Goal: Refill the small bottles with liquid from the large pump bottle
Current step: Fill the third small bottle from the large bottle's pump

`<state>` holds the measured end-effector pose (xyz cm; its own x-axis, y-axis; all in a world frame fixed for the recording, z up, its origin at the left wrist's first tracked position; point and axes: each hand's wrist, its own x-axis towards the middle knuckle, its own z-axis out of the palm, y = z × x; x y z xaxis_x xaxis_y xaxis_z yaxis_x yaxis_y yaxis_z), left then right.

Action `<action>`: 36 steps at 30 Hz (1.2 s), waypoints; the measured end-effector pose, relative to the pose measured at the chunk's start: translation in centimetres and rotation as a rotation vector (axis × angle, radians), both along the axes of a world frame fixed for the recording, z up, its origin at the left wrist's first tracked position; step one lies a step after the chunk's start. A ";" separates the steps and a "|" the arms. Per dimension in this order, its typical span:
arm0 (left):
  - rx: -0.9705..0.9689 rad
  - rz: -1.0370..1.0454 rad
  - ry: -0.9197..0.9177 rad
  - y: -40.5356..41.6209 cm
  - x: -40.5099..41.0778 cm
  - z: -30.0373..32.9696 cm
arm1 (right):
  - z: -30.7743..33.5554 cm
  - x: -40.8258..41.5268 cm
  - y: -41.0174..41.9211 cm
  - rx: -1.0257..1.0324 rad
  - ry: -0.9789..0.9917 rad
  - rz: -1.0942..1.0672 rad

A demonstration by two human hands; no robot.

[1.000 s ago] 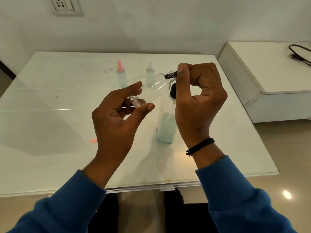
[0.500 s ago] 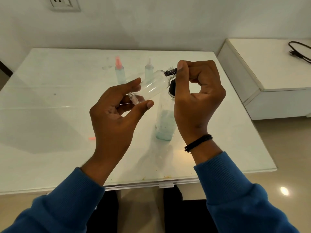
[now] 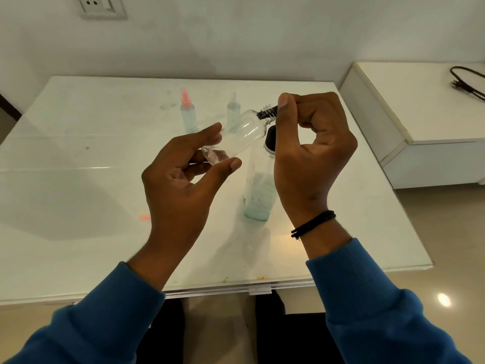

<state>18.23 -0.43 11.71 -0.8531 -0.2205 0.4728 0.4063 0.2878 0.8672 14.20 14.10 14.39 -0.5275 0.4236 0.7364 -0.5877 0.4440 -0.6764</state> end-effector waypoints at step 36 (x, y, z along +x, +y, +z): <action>-0.003 -0.004 0.027 0.0 0.0 0.1 | -0.1 -0.1 -0.1 -0.024 0.014 0.010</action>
<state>18.25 -0.41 11.79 -0.8410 -0.2153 0.4964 0.4308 0.2887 0.8550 14.06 13.98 14.32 -0.5215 0.4355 0.7337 -0.6017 0.4219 -0.6782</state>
